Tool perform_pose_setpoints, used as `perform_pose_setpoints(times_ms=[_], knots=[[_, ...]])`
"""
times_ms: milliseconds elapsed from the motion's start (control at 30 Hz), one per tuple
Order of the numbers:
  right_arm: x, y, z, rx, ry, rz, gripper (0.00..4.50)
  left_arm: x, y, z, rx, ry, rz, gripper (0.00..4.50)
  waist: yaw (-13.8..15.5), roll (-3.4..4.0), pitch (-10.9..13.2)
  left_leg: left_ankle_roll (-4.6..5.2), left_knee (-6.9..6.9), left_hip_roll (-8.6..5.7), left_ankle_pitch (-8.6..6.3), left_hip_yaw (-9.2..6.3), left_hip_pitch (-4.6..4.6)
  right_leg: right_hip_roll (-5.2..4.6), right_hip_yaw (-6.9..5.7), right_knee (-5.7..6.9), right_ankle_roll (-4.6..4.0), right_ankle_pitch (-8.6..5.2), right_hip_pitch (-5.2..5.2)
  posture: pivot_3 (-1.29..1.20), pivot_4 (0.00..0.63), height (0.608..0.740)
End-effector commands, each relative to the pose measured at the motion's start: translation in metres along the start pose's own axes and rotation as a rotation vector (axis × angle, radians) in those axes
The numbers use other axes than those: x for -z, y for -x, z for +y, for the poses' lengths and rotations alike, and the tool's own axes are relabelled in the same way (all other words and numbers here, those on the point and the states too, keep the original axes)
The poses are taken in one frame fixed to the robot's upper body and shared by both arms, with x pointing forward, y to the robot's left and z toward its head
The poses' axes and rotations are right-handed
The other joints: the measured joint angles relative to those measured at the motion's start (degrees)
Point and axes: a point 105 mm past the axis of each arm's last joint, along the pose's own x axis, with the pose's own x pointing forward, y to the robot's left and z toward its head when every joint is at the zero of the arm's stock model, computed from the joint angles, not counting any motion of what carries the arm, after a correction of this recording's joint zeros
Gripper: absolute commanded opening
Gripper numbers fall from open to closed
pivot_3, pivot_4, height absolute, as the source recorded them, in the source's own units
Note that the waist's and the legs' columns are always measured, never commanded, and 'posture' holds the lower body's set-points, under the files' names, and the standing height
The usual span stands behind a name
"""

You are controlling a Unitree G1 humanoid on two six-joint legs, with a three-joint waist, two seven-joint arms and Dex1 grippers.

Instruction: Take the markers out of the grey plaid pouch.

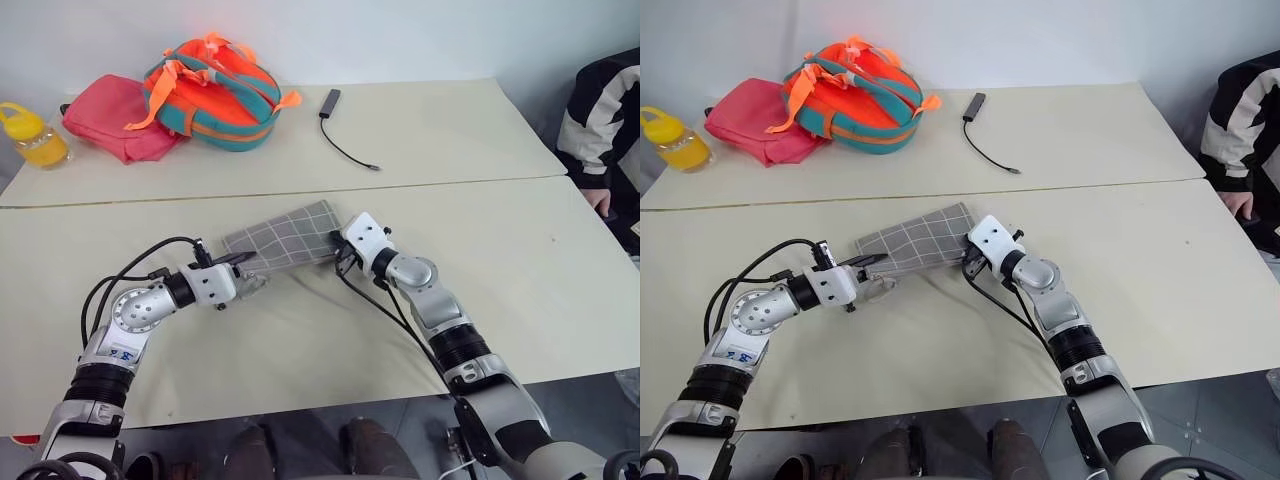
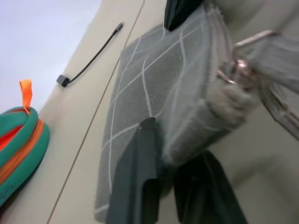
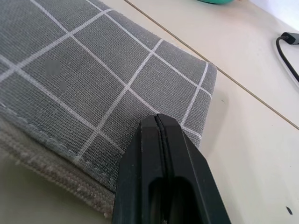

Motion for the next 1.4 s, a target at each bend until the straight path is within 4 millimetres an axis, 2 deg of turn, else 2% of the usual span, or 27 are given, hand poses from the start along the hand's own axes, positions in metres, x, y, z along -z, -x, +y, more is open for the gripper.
perform_pose_setpoints(times_ms=[33, 133, 233, 300, 367, 433, 500, 600, 667, 800, 1000, 1200, 1333, 1400], knots=[[-0.003, 0.004, -0.005, -0.002, 0.005, -0.007, 0.00, -0.003, -0.001, -0.012, 0.029, 0.044, -0.005, 0.03, 0.0, 0.00, 0.0, 0.00, 0.00, 0.00, 0.00, 0.00, 0.00, 0.00, 0.00, 0.00, 0.00, 0.00, 0.00, 0.00, 0.150, 0.740], [-0.022, 0.007, -0.009, -0.028, -0.055, -0.078, 0.00, -0.008, -0.003, -0.005, 0.015, 0.042, -0.013, 0.03, 0.1, 0.00, 0.0, 0.00, 0.00, 0.00, 0.00, 0.01, -0.02, 0.01, 0.00, -0.04, 0.00, 0.00, 0.00, 0.00, 0.150, 0.740], [-0.052, 0.015, -0.009, -0.092, -0.162, -0.190, 0.57, -0.012, -0.007, -0.001, 0.006, 0.031, -0.016, 0.00, 0.1, 0.00, 0.0, 0.00, 0.00, 0.00, 0.00, 0.01, -0.07, 0.03, 0.02, -0.05, 0.00, 0.00, -0.04, 0.00, 0.150, 0.740], [-0.074, 0.028, -0.004, -0.193, -0.301, -0.265, 1.26, -0.015, -0.009, 0.001, 0.001, 0.009, -0.012, 0.00, 0.2, 0.00, 0.0, 0.00, 0.00, 0.02, 0.00, 0.00, -0.13, 0.04, 0.01, -0.05, 0.00, 0.00, -0.09, 0.00, 0.150, 0.740], [-0.087, 0.046, 0.010, -0.340, -0.349, -0.276, 1.96, -0.015, -0.012, 0.001, -0.002, -0.003, 0.002, 0.00, 0.3, 0.00, 0.0, -0.01, -0.03, 0.04, -0.01, -0.02, -0.14, 0.05, 0.01, -0.07, 0.00, 0.00, -0.09, 0.00, 0.150, 0.740], [-0.089, 0.067, 0.033, -0.504, -0.381, -0.233, 2.66, -0.016, -0.017, -0.002, -0.004, -0.011, 0.009, 0.00, 0.6, 0.00, 0.0, 0.00, -0.04, 0.03, -0.04, -0.06, -0.18, 0.05, -0.02, -0.17, 0.00, 0.00, -0.07, 0.00, 0.150, 0.740], [-0.081, 0.083, 0.054, -0.604, -0.367, -0.151, 3.29, -0.019, -0.021, -0.007, 0.010, -0.011, 0.002, 0.00, 1.0, 0.00, 0.0, 0.04, -0.05, 0.02, -0.09, -0.07, -0.20, 0.03, -0.02, -0.32, 0.01, 0.00, -0.01, 0.00, 0.150, 0.740], [-0.056, 0.088, 0.074, -0.601, -0.398, -0.039, 3.29, -0.024, -0.027, -0.008, 0.007, -0.012, -0.003, 0.00, 1.0, 0.00, 0.0, 0.06, -0.03, 0.04, -0.12, -0.06, -0.19, 0.06, 0.00, -0.60, 0.00, 0.00, 0.13, 0.00, 0.150, 0.740], [-0.048, 0.087, 0.085, -0.590, -0.431, -0.025, 3.29, -0.027, -0.030, -0.005, -0.004, -0.010, -0.002, 0.00, 1.0, 0.00, 0.0, 0.07, -0.01, 0.02, -0.12, -0.02, -0.19, 0.07, 0.05, -0.67, 0.00, 0.00, 0.15, 0.00, 0.150, 0.740], [-0.030, 0.064, 0.085, -0.437, -0.491, 0.003, 3.29, -0.037, -0.039, -0.003, 0.005, -0.035, -0.006, 0.00, 0.7, -0.01, 0.0, 0.09, 0.04, 0.02, -0.11, 0.07, -0.20, 0.09, 0.11, -0.78, 0.00, 0.01, 0.17, 0.00, 0.150, 0.740], [-0.045, 0.035, 0.083, -0.324, -0.617, -0.081, 3.29, -0.040, -0.040, -0.002, 0.003, -0.095, 0.025, 0.00, 0.5, -0.01, 0.0, 0.06, -0.02, 0.04, -0.12, 0.08, -0.21, 0.11, 0.09, -0.77, 0.01, 0.01, 0.09, 0.00, 0.150, 0.740], [-0.063, 0.030, 0.088, -0.367, -0.690, -0.147, 3.29, -0.045, -0.041, -0.005, 0.003, -0.100, 0.018, 0.00, 0.5, -0.01, 0.0, 0.04, -0.06, 0.04, -0.15, 0.07, -0.34, 0.10, 0.07, -0.76, 0.02, 0.02, -0.06, 0.00, 0.150, 0.740], [-0.059, 0.029, 0.099, -0.430, -0.640, -0.114, 3.29, -0.047, -0.042, -0.006, 0.000, -0.097, 0.019, 0.00, 0.4, 0.00, 0.0, 0.04, 0.03, 0.05, -0.14, 0.07, -0.58, 0.10, 0.07, -0.63, 0.03, 0.02, -0.32, 0.00, 0.150, 0.740], [-0.057, 0.028, 0.099, -0.427, -0.626, -0.109, 2.69, -0.048, -0.043, -0.005, -0.006, -0.082, 0.017, 0.00, 0.4, -0.01, 0.0, 0.04, 0.12, 0.05, -0.14, 0.08, -0.80, 0.10, 0.07, -0.40, 0.04, 0.02, -0.61, 0.00, 0.150, 0.740]])
